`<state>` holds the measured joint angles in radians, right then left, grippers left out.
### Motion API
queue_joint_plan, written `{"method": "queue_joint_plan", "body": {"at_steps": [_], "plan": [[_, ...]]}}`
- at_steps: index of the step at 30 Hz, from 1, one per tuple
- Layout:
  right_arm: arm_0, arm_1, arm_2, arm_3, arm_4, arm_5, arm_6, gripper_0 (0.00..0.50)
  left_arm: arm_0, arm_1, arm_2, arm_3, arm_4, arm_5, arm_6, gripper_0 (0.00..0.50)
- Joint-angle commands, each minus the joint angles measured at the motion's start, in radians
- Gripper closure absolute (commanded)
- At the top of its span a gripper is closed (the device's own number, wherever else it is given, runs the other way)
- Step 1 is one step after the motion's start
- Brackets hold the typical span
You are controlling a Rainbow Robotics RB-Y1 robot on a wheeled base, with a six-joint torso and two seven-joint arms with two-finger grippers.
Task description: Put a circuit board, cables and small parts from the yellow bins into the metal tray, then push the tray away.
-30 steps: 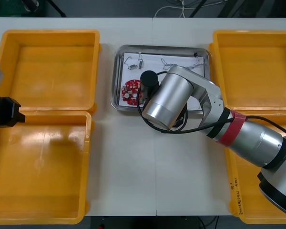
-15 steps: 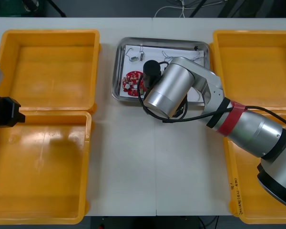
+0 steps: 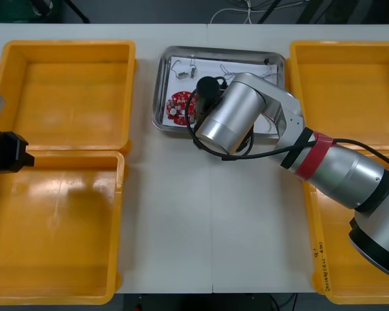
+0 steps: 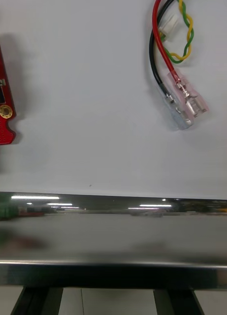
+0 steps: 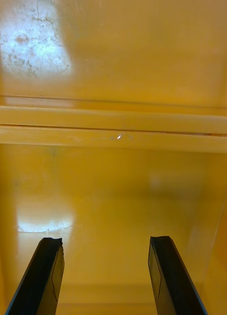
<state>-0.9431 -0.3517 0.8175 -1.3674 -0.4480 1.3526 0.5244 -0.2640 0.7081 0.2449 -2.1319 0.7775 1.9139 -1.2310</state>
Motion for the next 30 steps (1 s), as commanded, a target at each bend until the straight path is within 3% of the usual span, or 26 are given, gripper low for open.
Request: {"method": "queue_joint_plan", "body": {"at_steps": [1,30], "plan": [[-0.066,-0.010,-0.034,0.022,0.002,-0.032,0.072,0.000,0.016,-0.004,0.030,-0.034,0.008,0.006,-0.024,0.000],[-0.154,0.014,-0.083,0.222,-0.028,-0.178,0.146,0.000,0.016,-0.004,0.030,-0.034,0.008,0.006,-0.024,0.000]]}}
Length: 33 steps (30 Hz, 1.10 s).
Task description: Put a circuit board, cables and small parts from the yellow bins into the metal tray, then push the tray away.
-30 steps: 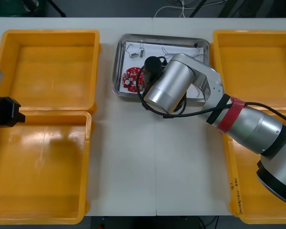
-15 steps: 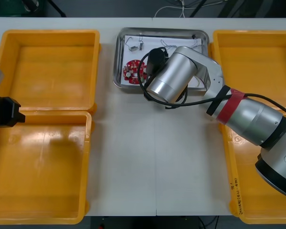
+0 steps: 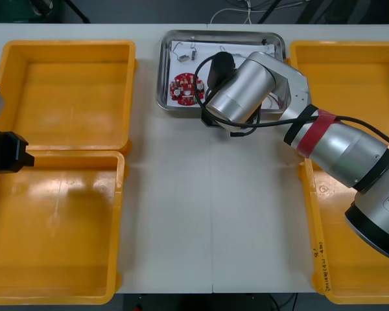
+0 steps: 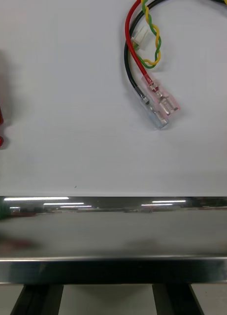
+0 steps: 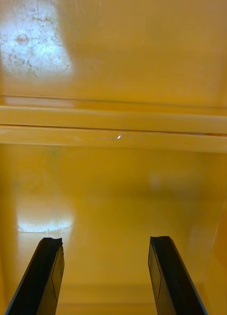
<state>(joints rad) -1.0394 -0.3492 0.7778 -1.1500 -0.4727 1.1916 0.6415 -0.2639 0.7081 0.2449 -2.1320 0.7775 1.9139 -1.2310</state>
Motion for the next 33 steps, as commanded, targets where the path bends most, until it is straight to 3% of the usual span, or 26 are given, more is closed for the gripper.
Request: {"method": "queue_joint_plan", "body": {"at_steps": [1,22,33], "plan": [[-0.059,0.010,-0.046,0.004,-0.003,-0.017,0.029,0.000,0.015,-0.004,0.030,-0.034,0.008,0.006,-0.024,0.000],[-0.068,0.012,-0.071,0.018,0.034,-0.095,0.029,0.000,0.015,-0.004,0.030,-0.034,0.008,0.006,-0.024,0.000],[-0.071,0.012,-0.071,0.023,0.039,-0.079,0.033,0.000,0.015,-0.004,0.030,-0.034,0.008,0.006,-0.024,0.000]]}}
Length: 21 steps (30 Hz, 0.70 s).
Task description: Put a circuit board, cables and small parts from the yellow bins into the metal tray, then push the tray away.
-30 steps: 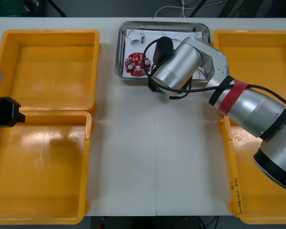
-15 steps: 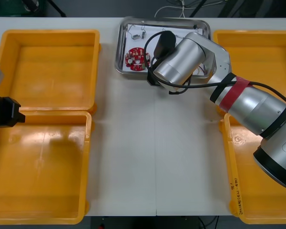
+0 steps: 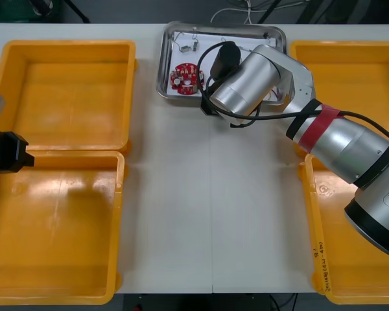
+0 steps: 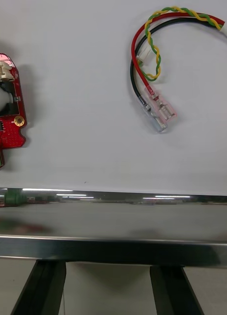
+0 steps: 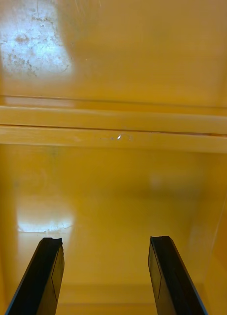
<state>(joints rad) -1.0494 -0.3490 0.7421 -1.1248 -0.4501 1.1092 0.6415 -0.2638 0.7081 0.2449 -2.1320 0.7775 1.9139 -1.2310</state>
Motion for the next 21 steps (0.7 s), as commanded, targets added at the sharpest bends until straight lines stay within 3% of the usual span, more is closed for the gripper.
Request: {"method": "queue_joint_plan", "body": {"at_steps": [1,16,21], "plan": [[-0.064,0.011,-0.036,-0.001,0.016,0.003,0.035,0.000,0.015,-0.004,0.030,-0.034,0.008,0.006,-0.024,0.000],[-0.064,0.011,-0.059,-0.001,-0.085,0.103,0.038,0.000,0.015,-0.004,0.030,-0.034,0.008,0.006,-0.024,0.000],[-0.027,0.011,-0.061,-0.058,-0.088,0.156,0.024,0.000,0.015,-0.004,0.030,-0.034,0.008,0.006,-0.024,0.000]]}}
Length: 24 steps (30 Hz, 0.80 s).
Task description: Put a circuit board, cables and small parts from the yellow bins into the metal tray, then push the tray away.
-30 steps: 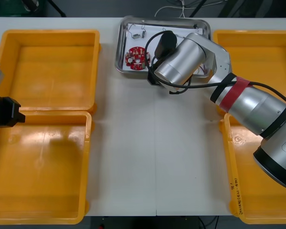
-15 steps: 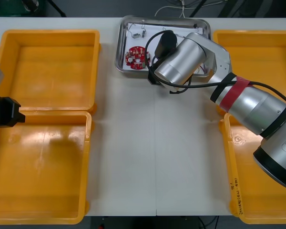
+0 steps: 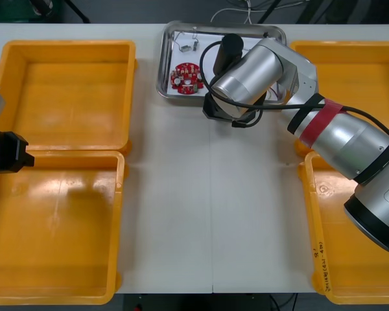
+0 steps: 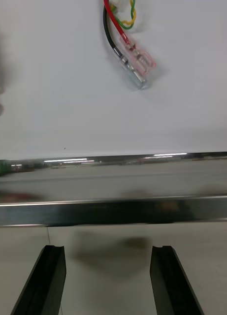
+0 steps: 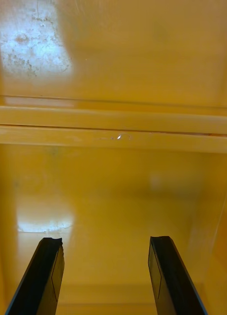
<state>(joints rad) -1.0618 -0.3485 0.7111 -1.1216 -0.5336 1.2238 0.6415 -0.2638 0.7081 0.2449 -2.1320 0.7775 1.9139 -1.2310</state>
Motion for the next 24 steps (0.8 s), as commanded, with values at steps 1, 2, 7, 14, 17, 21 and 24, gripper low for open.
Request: {"method": "queue_joint_plan", "body": {"at_steps": [1,2,7,14,17,21,24], "plan": [[-0.009,0.011,-0.030,-0.079,-0.003,0.063,0.021,0.000,0.015,-0.004,0.030,-0.034,0.008,0.006,-0.024,0.000],[-0.003,0.011,-0.032,-0.099,-0.003,0.086,0.020,0.000,0.015,-0.004,0.030,-0.034,0.008,0.006,-0.024,0.000],[0.032,0.002,-0.058,-0.204,0.003,0.186,0.012,0.000,0.015,-0.004,0.030,-0.034,0.008,0.006,-0.024,0.000],[0.112,-0.043,-0.084,-0.408,0.024,0.310,0.010,0.000,0.015,-0.004,0.030,-0.034,0.008,0.006,-0.024,0.000],[0.157,-0.064,-0.093,-0.497,0.038,0.355,0.010,0.000,0.015,-0.004,0.030,-0.034,0.008,0.006,-0.024,0.000],[0.207,-0.092,-0.105,-0.604,0.047,0.402,0.009,0.000,0.015,-0.004,0.030,-0.034,0.008,0.006,-0.024,0.000],[0.247,-0.119,-0.114,-0.695,0.053,0.447,0.009,0.000,0.015,-0.004,0.030,-0.034,0.008,0.006,-0.024,0.000]]}}
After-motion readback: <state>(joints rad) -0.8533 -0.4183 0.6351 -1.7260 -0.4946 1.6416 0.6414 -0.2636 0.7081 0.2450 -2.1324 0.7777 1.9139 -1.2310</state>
